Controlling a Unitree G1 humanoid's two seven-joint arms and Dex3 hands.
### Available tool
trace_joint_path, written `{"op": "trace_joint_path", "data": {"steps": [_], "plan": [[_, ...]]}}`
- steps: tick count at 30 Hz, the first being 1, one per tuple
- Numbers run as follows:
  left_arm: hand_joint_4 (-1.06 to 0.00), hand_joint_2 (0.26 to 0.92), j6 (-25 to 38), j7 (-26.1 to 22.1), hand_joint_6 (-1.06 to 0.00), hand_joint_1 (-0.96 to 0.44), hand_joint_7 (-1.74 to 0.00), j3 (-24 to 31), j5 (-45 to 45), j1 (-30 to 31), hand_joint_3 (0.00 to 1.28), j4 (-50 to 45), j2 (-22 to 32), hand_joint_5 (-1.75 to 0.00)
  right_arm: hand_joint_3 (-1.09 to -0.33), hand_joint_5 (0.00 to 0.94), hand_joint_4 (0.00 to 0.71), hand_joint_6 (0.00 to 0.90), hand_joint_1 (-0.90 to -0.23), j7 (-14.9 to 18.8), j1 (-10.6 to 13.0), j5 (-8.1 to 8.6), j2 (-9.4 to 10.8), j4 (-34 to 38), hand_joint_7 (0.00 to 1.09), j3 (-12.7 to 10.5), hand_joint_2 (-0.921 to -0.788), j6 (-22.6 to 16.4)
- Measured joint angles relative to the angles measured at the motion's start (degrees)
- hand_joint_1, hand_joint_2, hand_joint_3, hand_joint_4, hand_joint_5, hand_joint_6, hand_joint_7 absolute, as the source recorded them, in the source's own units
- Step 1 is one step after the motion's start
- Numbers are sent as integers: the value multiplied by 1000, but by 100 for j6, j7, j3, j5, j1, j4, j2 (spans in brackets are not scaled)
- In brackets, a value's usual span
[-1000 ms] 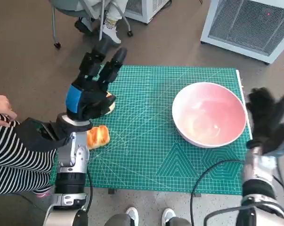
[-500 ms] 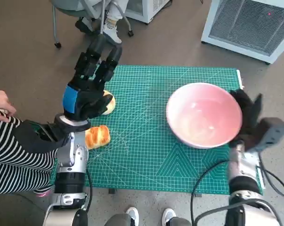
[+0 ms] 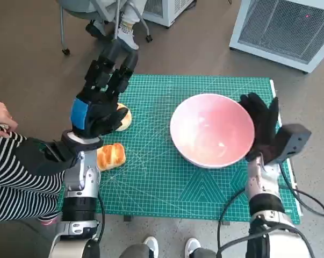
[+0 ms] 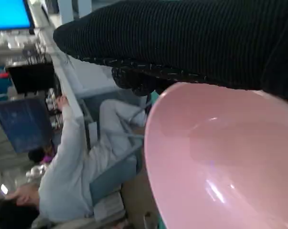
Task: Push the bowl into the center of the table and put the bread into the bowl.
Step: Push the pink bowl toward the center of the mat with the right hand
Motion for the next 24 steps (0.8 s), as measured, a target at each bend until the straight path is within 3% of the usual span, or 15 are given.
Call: {"op": "trace_joint_path", "data": {"steps": [15, 24], "plan": [[-183, 921, 0, 113, -145, -613, -144, 0, 26, 90, 283, -147, 59, -4, -836, 2, 70, 97, -595, -45, -255, -64, 262, 89, 192, 137, -921, 121], [-181, 921, -2, 170, -151, -617, -136, -28, 49, 117, 284, -152, 59, -2, -836, 4, 77, 99, -594, -44, -320, -203, 305, 87, 177, 190, -921, 190]]}}
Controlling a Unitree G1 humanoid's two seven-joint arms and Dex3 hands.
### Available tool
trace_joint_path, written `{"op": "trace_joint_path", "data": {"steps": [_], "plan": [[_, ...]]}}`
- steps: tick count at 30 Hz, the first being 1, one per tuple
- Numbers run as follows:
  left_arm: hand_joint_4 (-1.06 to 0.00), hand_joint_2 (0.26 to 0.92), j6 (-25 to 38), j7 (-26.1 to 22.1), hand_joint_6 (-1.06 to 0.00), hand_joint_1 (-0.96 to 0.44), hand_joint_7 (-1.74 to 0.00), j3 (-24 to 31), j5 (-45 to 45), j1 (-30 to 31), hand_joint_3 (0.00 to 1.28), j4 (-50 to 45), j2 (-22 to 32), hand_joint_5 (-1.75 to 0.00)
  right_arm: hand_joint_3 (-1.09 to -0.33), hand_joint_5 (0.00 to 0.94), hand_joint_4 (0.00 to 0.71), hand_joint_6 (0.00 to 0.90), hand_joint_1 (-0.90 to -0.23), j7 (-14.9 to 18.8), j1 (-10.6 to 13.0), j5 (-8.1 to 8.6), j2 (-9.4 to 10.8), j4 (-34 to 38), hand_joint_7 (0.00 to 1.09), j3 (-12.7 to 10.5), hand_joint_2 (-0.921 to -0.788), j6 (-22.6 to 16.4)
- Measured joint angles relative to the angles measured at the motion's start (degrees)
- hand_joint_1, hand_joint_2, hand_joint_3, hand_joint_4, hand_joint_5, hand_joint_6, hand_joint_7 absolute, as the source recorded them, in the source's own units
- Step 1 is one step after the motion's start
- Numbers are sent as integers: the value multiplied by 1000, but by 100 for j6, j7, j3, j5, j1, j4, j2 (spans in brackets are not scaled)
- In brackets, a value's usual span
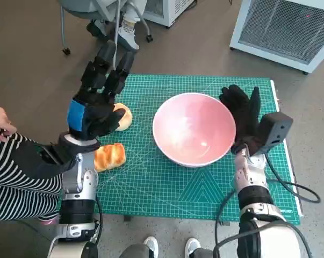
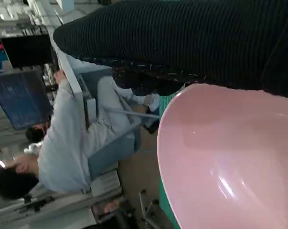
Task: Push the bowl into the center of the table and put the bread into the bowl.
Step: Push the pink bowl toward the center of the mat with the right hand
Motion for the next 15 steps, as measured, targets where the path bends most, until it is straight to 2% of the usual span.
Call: {"op": "trace_joint_path", "data": {"steps": [5, 8, 13, 15], "plan": [[-173, 921, 0, -2, -153, -618, -131, -12, 0, 12, 284, -4, 0, 0, -836, 4, 79, 103, -599, 0, 1, -72, -62, -56, 173, 81, -921, -69], [-170, 921, 0, -19, -153, -619, -128, -26, -2, 13, 284, -4, 0, 0, -838, 4, 80, 104, -604, -1, 1, -209, -163, -163, 171, 162, -921, -206], [-169, 921, 0, -28, -155, -619, -124, -37, -3, 14, 284, -4, 0, 0, -840, 4, 80, 106, -606, -2, -4, -231, -258, -262, 168, 180, -921, -319], [-169, 921, 0, -36, -155, -610, -122, -39, -6, 14, 282, -4, 1, 0, -820, 8, 91, 117, -628, -2, 5, -231, -271, -298, 173, 183, -921, -346]]}}
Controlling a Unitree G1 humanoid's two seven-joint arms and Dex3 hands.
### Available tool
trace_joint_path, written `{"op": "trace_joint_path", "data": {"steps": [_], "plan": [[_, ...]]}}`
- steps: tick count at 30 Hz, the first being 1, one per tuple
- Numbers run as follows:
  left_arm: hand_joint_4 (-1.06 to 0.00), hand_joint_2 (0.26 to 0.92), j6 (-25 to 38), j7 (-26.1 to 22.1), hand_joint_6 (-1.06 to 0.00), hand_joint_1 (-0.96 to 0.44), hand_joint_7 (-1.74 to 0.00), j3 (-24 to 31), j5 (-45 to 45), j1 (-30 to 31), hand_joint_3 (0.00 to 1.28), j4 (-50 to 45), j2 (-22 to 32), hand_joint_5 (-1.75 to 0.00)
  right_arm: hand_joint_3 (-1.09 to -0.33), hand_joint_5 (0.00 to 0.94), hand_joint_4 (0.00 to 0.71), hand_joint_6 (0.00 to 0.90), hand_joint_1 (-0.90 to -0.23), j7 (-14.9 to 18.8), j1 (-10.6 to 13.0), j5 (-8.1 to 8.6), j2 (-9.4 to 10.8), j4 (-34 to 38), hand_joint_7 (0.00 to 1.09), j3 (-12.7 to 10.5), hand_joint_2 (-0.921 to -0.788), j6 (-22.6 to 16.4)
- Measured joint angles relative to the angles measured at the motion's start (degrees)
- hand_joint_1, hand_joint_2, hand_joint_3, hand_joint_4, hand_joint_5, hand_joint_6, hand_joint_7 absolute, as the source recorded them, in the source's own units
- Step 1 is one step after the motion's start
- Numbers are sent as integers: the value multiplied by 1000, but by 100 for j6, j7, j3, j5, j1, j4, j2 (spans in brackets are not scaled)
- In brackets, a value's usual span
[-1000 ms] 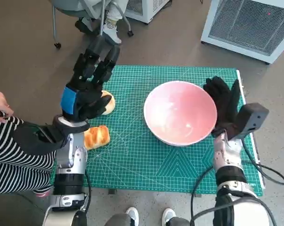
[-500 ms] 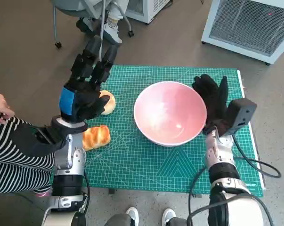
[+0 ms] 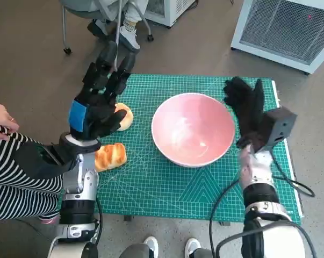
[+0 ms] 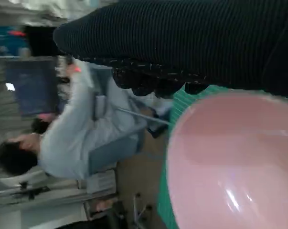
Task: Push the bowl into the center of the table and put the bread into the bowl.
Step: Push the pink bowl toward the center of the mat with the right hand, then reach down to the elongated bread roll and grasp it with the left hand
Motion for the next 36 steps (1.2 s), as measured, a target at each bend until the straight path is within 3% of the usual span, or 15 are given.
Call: {"op": "trace_joint_path", "data": {"steps": [5, 12, 21, 30, 36], "plan": [[-171, 921, 69, -73, -158, -599, -119, -48, -29, 0, 279, -4, 0, -1, -790, 13, 108, 135, -654, 229, 197, 67, -11, -888, 183, -21, -921, -685], [-173, 921, 198, -100, -163, -595, -113, -113, -42, -4, 257, -27, 0, -2, -738, 12, 119, 157, -673, 785, 674, 423, 56, -2648, 203, 136, -921, -1171], [-163, 921, 220, -99, -162, -607, -107, -207, -5, -46, 260, -88, 0, 0, -680, 15, 139, 183, -707, 1192, 1422, 681, 151, -4278, 230, 560, -921, -1051], [-149, 921, 211, -202, -155, -605, -100, -209, 54, -67, 182, -230, 250, 0, -675, 11, 140, 183, -710, 1211, 1735, 678, 143, -5090, 241, 803, -921, -824], [-140, 824, 162, -396, -163, -471, -93, -224, 771, -54, 30, -309, 1101, -1, -674, 10, 140, 181, -711, 1210, 1829, 677, 132, -5349, 248, 869, -921, -743]]}}
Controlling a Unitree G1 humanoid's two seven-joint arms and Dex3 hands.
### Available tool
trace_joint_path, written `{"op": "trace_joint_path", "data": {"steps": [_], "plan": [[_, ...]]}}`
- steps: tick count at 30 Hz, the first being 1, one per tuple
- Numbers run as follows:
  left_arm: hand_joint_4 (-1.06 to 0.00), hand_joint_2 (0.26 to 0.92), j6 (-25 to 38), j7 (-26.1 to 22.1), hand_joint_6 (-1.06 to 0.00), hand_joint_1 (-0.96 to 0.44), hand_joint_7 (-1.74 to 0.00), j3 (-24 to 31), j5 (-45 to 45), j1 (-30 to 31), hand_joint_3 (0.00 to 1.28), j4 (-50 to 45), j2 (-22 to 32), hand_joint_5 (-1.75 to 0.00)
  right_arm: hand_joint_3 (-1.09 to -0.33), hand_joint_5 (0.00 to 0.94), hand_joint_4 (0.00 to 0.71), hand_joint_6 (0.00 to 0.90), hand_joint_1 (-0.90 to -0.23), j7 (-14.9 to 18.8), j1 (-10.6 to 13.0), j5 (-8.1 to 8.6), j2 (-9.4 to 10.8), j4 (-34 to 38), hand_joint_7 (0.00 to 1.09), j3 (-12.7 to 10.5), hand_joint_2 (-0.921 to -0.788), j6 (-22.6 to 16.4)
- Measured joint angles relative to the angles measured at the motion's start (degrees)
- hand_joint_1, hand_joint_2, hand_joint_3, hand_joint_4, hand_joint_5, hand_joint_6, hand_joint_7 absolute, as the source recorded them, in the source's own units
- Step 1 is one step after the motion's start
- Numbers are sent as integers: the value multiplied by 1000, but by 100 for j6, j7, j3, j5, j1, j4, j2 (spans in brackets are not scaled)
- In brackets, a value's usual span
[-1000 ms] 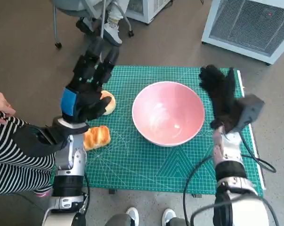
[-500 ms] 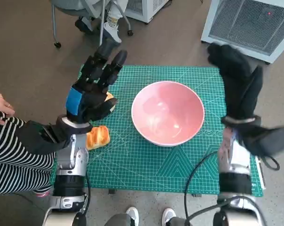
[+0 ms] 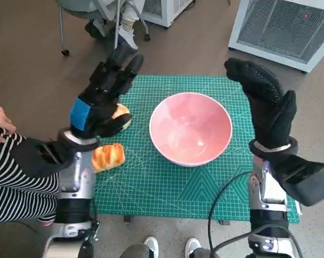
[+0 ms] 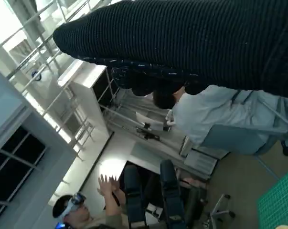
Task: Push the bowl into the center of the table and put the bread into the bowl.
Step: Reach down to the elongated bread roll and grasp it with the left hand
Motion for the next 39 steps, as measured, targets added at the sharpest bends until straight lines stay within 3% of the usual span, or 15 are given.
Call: {"op": "trace_joint_path", "data": {"steps": [5, 9, 13, 18, 27, 39], "plan": [[-140, 727, 385, -190, -214, -227, -104, -1, 769, 98, 8, -487, 1102, -2, -672, 9, 142, 183, -711, -2, 75, 2, -18, -187, 256, 11, -921, 32], [-161, 712, 1043, -385, -267, -48, -110, 22, 1209, 281, 5, -1113, 1969, -9, -671, 9, 143, 183, -711, -21, 119, -2, -21, -328, 263, 22, -921, 104], [-182, 713, 1653, -426, -312, 15, -102, 78, 1505, 496, 6, -1663, 2525, -10, -671, 8, 143, 181, -708, -41, 131, -7, -27, -374, 267, 19, -921, 131], [-201, 714, 2078, -363, -349, 13, -82, 97, 1793, 791, 7, -2147, 2814, -7, -672, 7, 144, 178, -705, -68, 131, -10, -25, -356, 273, 19, -921, 133], [-232, 725, 2784, -541, -379, -186, -59, -41, 2216, 1342, 10, -2872, 3171, -9, -672, 6, 143, 172, -704, -84, 114, -11, -22, -202, 283, 11, -921, 102], [-237, 736, 3449, -676, -375, -284, -30, -603, 2717, 1574, 11, -3094, 3225, -4, -675, 4, 143, 164, -704, -84, 108, -3, -22, -171, 296, 19, -921, 108]]}}
